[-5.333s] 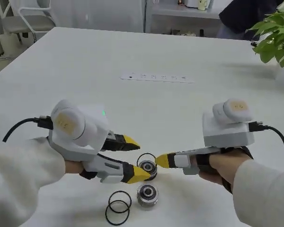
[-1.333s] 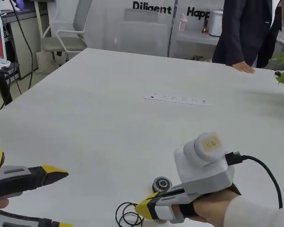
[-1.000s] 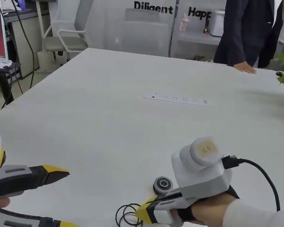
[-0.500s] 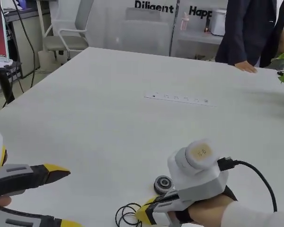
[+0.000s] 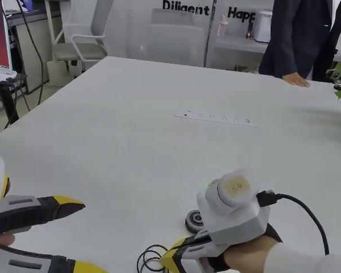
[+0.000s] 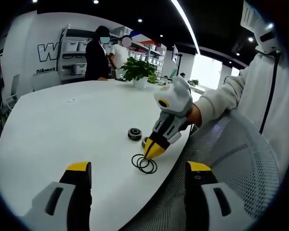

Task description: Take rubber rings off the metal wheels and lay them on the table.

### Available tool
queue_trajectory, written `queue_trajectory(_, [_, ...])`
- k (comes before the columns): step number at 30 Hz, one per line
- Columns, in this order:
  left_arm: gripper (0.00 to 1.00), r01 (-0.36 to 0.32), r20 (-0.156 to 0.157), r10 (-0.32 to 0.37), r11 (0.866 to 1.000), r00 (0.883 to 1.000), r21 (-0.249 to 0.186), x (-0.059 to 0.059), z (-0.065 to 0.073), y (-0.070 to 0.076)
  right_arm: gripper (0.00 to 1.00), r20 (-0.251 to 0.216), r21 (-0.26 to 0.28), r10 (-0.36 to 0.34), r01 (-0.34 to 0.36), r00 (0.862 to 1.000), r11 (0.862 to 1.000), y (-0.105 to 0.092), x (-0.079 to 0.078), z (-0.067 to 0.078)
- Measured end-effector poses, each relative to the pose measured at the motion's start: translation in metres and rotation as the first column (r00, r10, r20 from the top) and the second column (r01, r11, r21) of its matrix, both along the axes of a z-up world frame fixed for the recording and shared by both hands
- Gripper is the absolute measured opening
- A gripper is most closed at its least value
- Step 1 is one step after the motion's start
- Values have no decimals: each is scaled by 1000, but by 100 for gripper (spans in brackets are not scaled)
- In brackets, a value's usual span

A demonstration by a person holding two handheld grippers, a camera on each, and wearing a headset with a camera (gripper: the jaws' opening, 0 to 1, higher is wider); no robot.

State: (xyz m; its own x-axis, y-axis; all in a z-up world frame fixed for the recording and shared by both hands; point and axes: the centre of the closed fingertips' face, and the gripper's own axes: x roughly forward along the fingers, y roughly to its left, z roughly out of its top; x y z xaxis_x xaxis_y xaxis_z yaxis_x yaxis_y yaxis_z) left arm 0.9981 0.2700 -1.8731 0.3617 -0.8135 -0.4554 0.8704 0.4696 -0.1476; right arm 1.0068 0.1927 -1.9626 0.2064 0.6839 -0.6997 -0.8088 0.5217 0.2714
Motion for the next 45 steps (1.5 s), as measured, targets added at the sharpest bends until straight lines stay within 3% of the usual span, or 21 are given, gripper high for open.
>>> queue_trajectory(14, [77, 7, -10, -7, 1000, 1000, 1, -2, -1, -1, 5, 3, 20, -14, 14, 1000, 1000, 1, 3, 4])
queue_trajectory(20, [77, 10, -11, -10, 1000, 1000, 6, -2, -2, -1, 5, 18, 39, -33, 33, 999, 999, -3, 10, 13])
queue_trajectory(25, [77, 13, -13, -13, 1000, 1000, 8, -2, -2, -1, 7, 21, 116, -94, 91, 995, 989, -6, 23, 31])
queue_trajectory(33, [77, 21, -19, -21, 1000, 1000, 14, -4, -4, -2, 9, 19, 146, -136, 132, 990, 980, -15, 32, 41])
queue_trajectory(40, [77, 32, -27, -32, 999, 999, 20, -5, -5, -3, 14, 57, 214, -152, 137, 987, 967, -18, 41, 61])
queue_trajectory(45, [77, 34, -29, -34, 999, 999, 20, -6, -6, -3, 18, 77, 266, -198, 172, 977, 949, -26, 51, 73])
